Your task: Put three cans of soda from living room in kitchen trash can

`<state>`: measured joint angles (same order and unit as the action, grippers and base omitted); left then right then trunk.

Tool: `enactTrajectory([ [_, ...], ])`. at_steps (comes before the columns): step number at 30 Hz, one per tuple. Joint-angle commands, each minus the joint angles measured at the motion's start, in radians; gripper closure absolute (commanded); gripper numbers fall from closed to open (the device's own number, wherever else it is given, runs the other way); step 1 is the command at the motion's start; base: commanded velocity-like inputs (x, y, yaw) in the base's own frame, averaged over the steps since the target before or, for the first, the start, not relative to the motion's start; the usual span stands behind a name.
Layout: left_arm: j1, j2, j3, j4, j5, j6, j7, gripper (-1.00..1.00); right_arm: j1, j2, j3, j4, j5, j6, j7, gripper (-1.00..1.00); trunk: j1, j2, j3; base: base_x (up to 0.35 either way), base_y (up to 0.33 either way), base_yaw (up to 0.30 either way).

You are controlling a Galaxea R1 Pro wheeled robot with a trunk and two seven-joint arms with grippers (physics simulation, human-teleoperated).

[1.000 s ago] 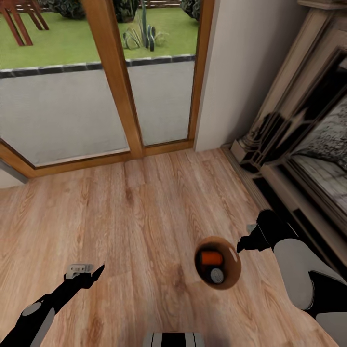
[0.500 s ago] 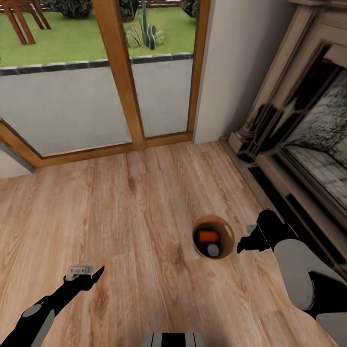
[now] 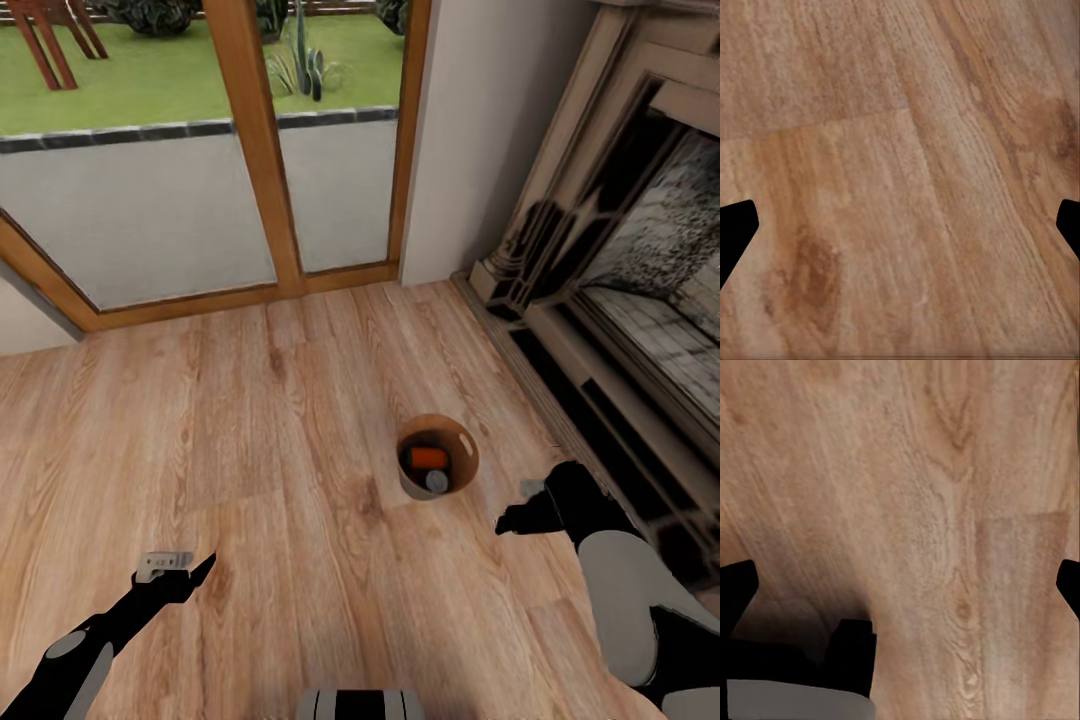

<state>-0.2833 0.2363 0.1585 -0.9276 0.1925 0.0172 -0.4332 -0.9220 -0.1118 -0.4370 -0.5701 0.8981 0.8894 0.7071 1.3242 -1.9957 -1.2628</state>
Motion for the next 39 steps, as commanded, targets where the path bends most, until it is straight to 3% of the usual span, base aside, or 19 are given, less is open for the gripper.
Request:
enactTrajectory([
  [1, 0.000, 0.000, 0.001, 0.001, 0.007, 0.002, -0.006, -1.00, 0.016, 0.003, -0.031, -0.022, 0.009, -0.019, 0.009, -1.00, 0.000, 0.000, 0.000, -0.060, 0.000, 0.000],
  [4, 0.000, 0.000, 0.001, 0.001, 0.007, 0.002, -0.005, -1.00, 0.074, 0.007, -0.116, -0.089, 0.010, -0.095, 0.008, -1.00, 0.000, 0.000, 0.000, -0.029, 0.000, 0.000],
  [6, 0.000, 0.000, 0.001, 0.001, 0.007, 0.003, -0.005, -1.00, 0.091, 0.008, -0.128, -0.098, 0.010, -0.129, 0.008, -1.00, 0.000, 0.000, 0.000, -0.011, 0.000, 0.000],
  [8, 0.000, 0.000, 0.001, 0.003, 0.007, 0.003, -0.005, -1.00, 0.131, 0.007, -0.146, -0.108, 0.010, -0.227, 0.003, -1.00, 0.000, 0.000, 0.000, -0.005, 0.000, 0.000],
  [9, 0.000, 0.000, 0.001, 0.003, 0.007, 0.003, -0.005, -1.00, 0.131, 0.007, -0.146, -0.108, 0.010, -0.227, 0.003, -1.00, 0.000, 0.000, 0.000, -0.004, 0.000, 0.000],
  [11, 0.000, 0.000, 0.002, 0.013, 0.007, 0.003, -0.005, -1.00, 0.172, 0.006, -0.155, -0.113, 0.009, -0.331, -0.027, -1.00, 0.000, 0.000, 0.000, -0.002, 0.000, 0.000],
  [17, -0.001, 0.000, 0.002, 0.025, 0.006, 0.003, -0.004, -1.00, 0.254, 0.010, -0.163, -0.114, 0.003, -0.486, -0.089, -1.00, 0.000, 0.000, 0.000, 0.000, 0.000, 0.000],
  [21, -0.001, 0.000, 0.002, 0.043, 0.007, 0.001, -0.004, -1.00, 0.317, 0.014, -0.182, -0.114, -0.047, -0.592, -0.125, -1.00, 0.000, 0.000, 0.000, 0.002, 0.000, 0.000],
  [25, -0.001, 0.000, 0.001, 0.064, 0.006, -0.004, 0.013, -1.00, 0.362, 0.012, -0.190, -0.114, -0.082, -0.645, -0.134, -1.00, 0.000, 0.000, 0.000, 0.039, 0.000, 0.000],
  [30, -0.002, 0.000, 0.000, 0.080, -0.007, -0.005, 0.042, -1.00, 0.399, 0.012, -0.192, -0.114, -0.093, -0.722, -0.137, -1.00, 0.000, 0.000, 0.000, 0.080, 0.000, 0.000],
  [36, -0.002, -0.001, 0.003, 0.088, -0.052, -0.005, 0.056, -1.00, 0.439, 0.012, -0.194, -0.114, -0.107, -0.769, -0.139, -1.00, 0.000, 0.000, 0.000, 0.085, 0.000, 0.000],
  [38, -0.003, -0.002, 0.004, 0.112, -0.064, -0.005, 0.060, -1.00, 0.491, 0.010, -0.194, -0.113, -0.167, -0.817, -0.138, -1.00, 0.000, 0.000, 0.000, 0.023, 0.000, 0.000],
  [39, -0.003, -0.002, 0.004, 0.114, -0.064, -0.005, 0.060, -1.00, 0.498, 0.010, -0.194, -0.113, -0.174, -0.822, -0.138, -1.00, 0.000, 0.000, 0.000, 0.012, 0.000, 0.000],
])
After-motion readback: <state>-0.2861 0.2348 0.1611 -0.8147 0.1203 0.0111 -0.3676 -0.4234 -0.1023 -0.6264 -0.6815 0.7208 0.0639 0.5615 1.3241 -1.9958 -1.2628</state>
